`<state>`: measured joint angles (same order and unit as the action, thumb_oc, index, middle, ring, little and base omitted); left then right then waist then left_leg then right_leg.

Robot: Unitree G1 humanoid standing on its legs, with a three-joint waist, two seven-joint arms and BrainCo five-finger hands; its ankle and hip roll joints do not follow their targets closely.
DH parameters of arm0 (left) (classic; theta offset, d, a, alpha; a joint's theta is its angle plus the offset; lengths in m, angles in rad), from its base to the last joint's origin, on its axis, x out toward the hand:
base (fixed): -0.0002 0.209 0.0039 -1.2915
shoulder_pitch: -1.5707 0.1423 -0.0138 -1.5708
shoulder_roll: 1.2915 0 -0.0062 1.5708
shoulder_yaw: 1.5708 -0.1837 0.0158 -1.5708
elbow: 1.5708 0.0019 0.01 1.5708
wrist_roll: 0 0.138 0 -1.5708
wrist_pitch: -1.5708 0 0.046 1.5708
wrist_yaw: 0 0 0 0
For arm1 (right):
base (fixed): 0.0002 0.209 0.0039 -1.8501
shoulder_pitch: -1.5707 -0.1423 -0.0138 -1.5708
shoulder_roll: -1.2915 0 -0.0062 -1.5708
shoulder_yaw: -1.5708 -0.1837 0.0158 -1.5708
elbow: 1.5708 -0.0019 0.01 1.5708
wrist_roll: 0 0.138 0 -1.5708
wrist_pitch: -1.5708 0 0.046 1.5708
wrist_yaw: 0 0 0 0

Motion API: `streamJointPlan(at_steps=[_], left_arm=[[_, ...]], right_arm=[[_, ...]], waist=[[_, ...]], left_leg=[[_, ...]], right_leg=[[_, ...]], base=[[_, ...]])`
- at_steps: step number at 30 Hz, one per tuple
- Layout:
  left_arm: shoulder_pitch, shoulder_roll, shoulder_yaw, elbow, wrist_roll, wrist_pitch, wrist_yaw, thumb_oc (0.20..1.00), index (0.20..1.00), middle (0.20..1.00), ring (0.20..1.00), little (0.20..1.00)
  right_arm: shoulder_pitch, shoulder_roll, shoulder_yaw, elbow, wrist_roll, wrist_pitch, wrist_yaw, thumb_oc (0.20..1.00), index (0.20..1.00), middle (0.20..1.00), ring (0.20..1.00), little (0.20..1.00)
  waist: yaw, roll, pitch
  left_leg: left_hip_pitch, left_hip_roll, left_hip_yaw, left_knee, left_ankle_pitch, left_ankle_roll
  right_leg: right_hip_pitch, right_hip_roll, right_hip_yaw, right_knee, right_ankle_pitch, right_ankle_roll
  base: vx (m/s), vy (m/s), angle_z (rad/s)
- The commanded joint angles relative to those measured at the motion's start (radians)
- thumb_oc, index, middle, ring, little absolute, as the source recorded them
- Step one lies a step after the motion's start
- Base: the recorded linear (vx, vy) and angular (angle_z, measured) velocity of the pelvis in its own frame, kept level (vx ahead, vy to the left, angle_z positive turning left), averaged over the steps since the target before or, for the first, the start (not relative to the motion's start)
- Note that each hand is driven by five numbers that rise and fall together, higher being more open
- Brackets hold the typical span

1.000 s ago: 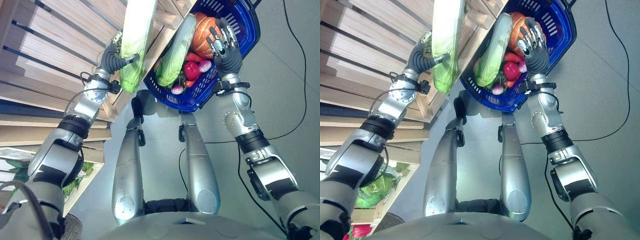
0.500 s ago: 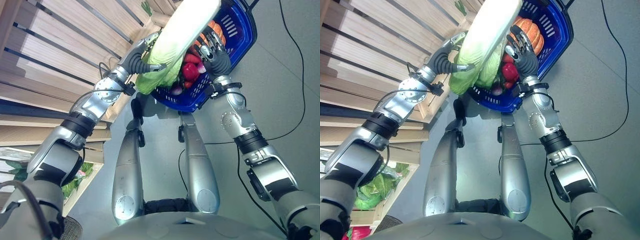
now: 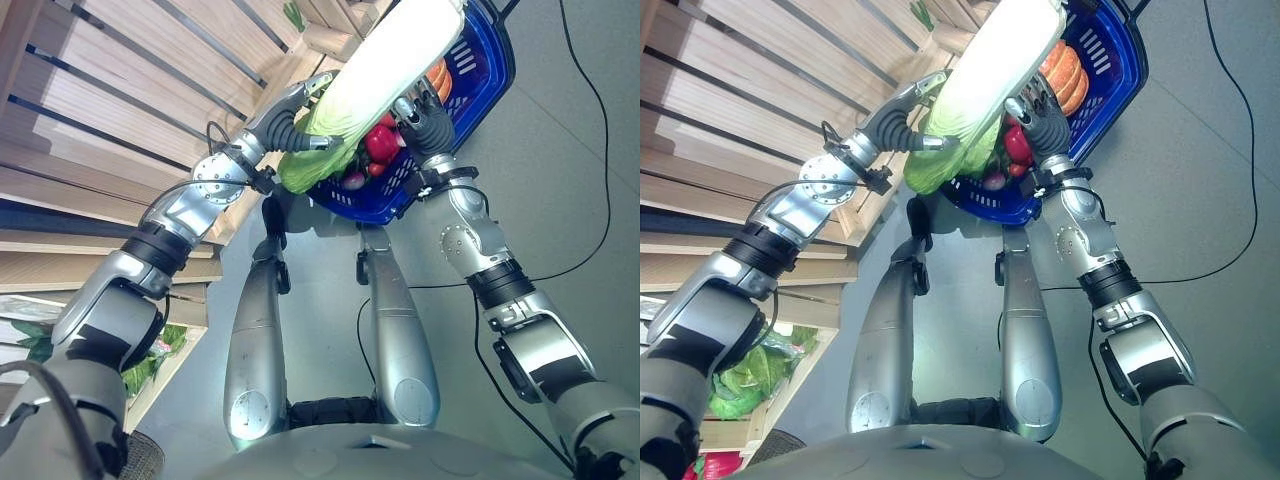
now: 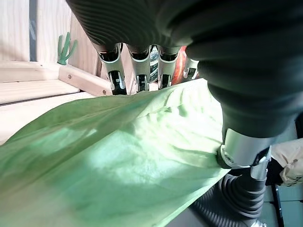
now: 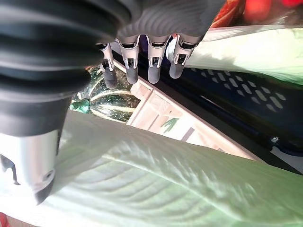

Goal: Pick up fruits and vegetables into the basket

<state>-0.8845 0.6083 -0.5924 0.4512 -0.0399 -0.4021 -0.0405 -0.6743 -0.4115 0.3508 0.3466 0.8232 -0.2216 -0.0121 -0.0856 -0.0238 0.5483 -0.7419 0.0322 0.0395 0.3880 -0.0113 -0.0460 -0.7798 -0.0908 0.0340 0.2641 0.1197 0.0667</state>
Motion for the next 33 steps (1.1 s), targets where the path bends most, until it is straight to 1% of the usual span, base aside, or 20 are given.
streamJointPlan(at_steps=[1,4,5,9,14,18,22,26,29,32,33], left_arm=[[-0.042,-0.019,-0.046,-0.131,0.025,-0.021,-0.064,0.2,0.2,0.2,0.2,0.2],[-0.045,-0.013,-0.065,-0.138,0.031,0.003,-0.088,0.2,0.2,0.2,0.2,0.2],[-0.047,-0.012,-0.069,-0.139,0.025,0.009,-0.113,0.2,0.2,0.2,0.2,0.2],[-0.054,-0.001,-0.083,-0.144,0.031,0.008,-0.13,0.2,0.2,0.2,0.2,0.2],[-0.054,0.002,-0.094,-0.15,0.063,-0.008,-0.11,0.2,0.2,0.2,0.2,0.2],[-0.058,0.004,-0.101,-0.157,0.059,0.007,-0.132,0.2,0.2,0.2,0.2,0.2],[-0.064,0.005,-0.11,-0.159,0.057,0.044,-0.159,0.2,0.2,0.2,0.2,0.2],[-0.067,0.012,-0.117,-0.156,0.048,0.081,-0.211,0.2,0.2,0.2,0.2,0.2],[-0.071,0.02,-0.127,-0.154,0.039,0.11,-0.268,0.2,0.2,0.2,0.2,0.2],[-0.07,0.022,-0.134,-0.154,0.036,0.123,-0.286,0.2,0.2,0.2,0.2,0.2],[-0.074,0.028,-0.145,-0.162,0.029,0.158,-0.314,0.2,0.2,0.2,0.2,0.2]], right_arm=[[-0.013,0.001,0.01,-0.134,-0.001,-0.044,0.042,1.0,1.0,1.0,1.0,1.0],[-0.018,-0.001,0.011,-0.147,0.002,-0.04,0.038,1.0,1.0,1.0,1.0,1.0],[-0.02,-0.002,0.01,-0.152,0.01,-0.035,0.04,1.0,1.0,1.0,1.0,1.0],[-0.022,-0.008,0.007,-0.151,0.024,-0.037,0.053,1.0,1.0,1.0,1.0,1.0],[-0.021,-0.011,0.012,-0.146,0.046,-0.035,0.081,1.0,1.0,1.0,1.0,1.0],[-0.023,-0.012,0.015,-0.146,0.055,-0.037,0.089,1.0,1.0,1.0,1.0,1.0],[-0.024,-0.011,0.016,-0.155,0.053,-0.039,0.088,1.0,1.0,1.0,1.0,1.0],[-0.026,-0.017,0.01,-0.161,0.07,-0.039,0.101,1.0,1.0,1.0,1.0,1.0],[-0.025,-0.02,0.005,-0.163,0.093,-0.043,0.123,1.0,1.0,1.0,1.0,1.0],[-0.026,-0.024,0.004,-0.165,0.1,-0.045,0.129,1.0,1.0,1.0,1.0,1.0],[-0.028,-0.03,0.003,-0.174,0.118,-0.047,0.137,1.0,1.0,1.0,1.0,1.0]], waist=[[0.018,0.005,-0.028],[0.017,0.006,-0.028],[0.016,0.006,-0.028],[0.015,0.008,-0.028],[0.016,0.007,-0.028],[0.018,0.007,-0.028],[0.018,0.004,-0.028],[0.016,0.005,-0.028],[0.014,0.006,-0.028],[0.014,0.006,-0.028],[0.012,0.008,-0.028]], left_leg=[[0.029,-0.03,-0.01,-0.089,0.033,-0.001],[0.028,-0.029,-0.009,-0.09,0.035,-0.002],[0.028,-0.029,-0.008,-0.091,0.035,-0.001],[0.028,-0.029,-0.008,-0.093,0.035,-0.001],[0.027,-0.029,-0.008,-0.09,0.034,-0.001],[0.023,-0.029,-0.01,-0.089,0.035,-0.002],[0.02,-0.028,-0.01,-0.087,0.034,-0.003],[0.02,-0.028,-0.01,-0.088,0.036,-0.002],[0.02,-0.028,-0.008,-0.091,0.037,-0.002],[0.02,-0.029,-0.008,-0.091,0.038,-0.002],[0.02,-0.029,-0.009,-0.09,0.037,-0.002]], right_leg=[[0.048,0.04,-0.073,0.086,-0.091,0.011],[0.047,0.04,-0.072,0.085,-0.089,0.013],[0.046,0.041,-0.072,0.084,-0.088,0.013],[0.045,0.04,-0.072,0.083,-0.087,0.014],[0.046,0.038,-0.073,0.081,-0.086,0.015],[0.044,0.036,-0.075,0.082,-0.087,0.016],[0.043,0.035,-0.077,0.083,-0.085,0.017],[0.041,0.036,-0.077,0.083,-0.085,0.017],[0.042,0.036,-0.078,0.08,-0.083,0.017],[0.042,0.036,-0.078,0.078,-0.082,0.018],[0.042,0.035,-0.078,0.079,-0.083,0.018]], base=[[0.0,0.0,0.0],[0.0,0.0,0.0],[0.0,0.0,0.0],[0.0,0.0,0.0],[0.0,0.0,0.0],[0.0,0.0,0.0],[0.0,0.0,0.0],[0.0,0.0,0.0],[0.0,0.0,0.0],[0.0,0.0,0.0],[0.0,0.0,0.0]])
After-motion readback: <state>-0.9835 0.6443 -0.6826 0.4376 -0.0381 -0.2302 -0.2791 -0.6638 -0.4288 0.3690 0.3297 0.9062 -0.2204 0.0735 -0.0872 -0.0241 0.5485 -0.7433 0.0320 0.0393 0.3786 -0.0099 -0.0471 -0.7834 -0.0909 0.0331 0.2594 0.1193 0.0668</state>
